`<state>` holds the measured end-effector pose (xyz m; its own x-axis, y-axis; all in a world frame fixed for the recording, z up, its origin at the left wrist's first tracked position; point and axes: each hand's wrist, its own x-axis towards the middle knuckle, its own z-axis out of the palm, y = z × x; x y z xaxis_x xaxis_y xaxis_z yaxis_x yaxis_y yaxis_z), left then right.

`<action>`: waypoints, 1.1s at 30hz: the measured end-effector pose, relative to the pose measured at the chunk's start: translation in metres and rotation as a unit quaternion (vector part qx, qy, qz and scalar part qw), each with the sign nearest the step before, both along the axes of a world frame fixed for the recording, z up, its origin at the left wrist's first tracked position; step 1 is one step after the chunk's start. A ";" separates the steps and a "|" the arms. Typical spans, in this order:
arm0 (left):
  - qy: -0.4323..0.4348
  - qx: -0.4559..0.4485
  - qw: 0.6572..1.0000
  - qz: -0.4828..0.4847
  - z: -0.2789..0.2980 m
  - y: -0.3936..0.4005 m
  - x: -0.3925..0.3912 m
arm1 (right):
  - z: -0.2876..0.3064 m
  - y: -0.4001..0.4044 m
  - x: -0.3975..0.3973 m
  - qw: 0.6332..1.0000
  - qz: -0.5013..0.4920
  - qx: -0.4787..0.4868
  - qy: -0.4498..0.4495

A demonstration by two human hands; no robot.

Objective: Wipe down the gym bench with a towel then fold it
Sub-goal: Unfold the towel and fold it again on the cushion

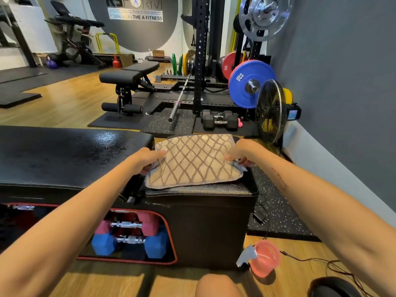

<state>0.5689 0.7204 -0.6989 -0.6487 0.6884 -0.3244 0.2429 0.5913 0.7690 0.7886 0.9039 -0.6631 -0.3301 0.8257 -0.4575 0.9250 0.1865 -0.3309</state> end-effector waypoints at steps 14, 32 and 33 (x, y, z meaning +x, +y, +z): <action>-0.087 0.039 0.995 0.019 -0.001 -0.009 0.002 | 0.010 -0.002 0.009 0.996 -0.005 0.031 0.084; 0.006 -0.152 0.988 -0.037 -0.003 -0.036 0.013 | -0.031 -0.018 0.027 0.955 0.148 0.256 -0.040; 0.019 -0.155 0.987 -0.039 -0.002 -0.036 0.014 | -0.035 -0.023 0.029 0.934 0.175 0.303 -0.068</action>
